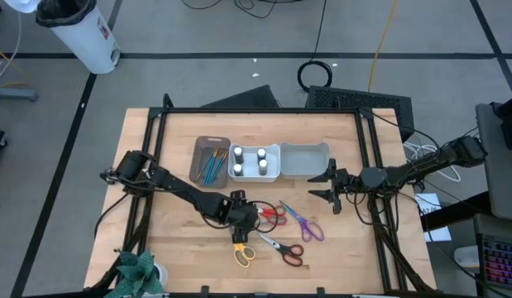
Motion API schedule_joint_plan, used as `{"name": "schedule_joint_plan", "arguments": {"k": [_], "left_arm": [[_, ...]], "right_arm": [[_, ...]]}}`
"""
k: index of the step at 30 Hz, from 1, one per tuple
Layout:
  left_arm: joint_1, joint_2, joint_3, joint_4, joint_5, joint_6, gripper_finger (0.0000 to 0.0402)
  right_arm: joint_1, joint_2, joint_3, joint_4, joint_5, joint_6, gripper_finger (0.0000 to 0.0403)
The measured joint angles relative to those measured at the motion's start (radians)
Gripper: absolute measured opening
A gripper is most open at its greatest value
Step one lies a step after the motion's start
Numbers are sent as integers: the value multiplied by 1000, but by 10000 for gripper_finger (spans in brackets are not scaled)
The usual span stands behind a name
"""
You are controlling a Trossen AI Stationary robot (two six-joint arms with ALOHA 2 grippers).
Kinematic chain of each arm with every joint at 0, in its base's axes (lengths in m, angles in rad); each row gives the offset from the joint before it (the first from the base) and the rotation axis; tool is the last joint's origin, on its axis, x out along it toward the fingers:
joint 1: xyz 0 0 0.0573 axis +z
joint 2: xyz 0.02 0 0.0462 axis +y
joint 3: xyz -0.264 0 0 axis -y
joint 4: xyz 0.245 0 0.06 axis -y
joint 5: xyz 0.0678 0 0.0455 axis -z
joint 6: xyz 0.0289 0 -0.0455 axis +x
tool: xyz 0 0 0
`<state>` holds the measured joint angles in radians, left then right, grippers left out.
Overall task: Pick & Place Paint Supplies
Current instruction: Put the blue paint brush into the black bin
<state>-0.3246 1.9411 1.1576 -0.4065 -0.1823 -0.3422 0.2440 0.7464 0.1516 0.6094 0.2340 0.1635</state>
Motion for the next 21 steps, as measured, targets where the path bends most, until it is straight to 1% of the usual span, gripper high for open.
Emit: {"name": "schedule_joint_plan", "arguments": {"k": [2, 4, 10, 14, 17, 21], "left_arm": [[2, -9, -2, -22, 12, 19, 255], [2, -25, -3, -47, -2, 19, 255], [1, -70, -6, -135, -13, -28, 255], [1, -68, -5, -186, -15, -45, 255], [1, -62, -5, -191, -18, -42, 255], [1, -62, -19, -167, -35, -93, 255]], "right_arm": [[0, 0, 0, 0, 0, 0, 171], [0, 0, 0, 0, 0, 0, 171], [0, 0, 0, 5, 0, 0, 171], [0, 0, 0, 6, 0, 0, 171], [0, 0, 0, 5, 0, 0, 171], [0, 0, 0, 2, 0, 0, 171]]}}
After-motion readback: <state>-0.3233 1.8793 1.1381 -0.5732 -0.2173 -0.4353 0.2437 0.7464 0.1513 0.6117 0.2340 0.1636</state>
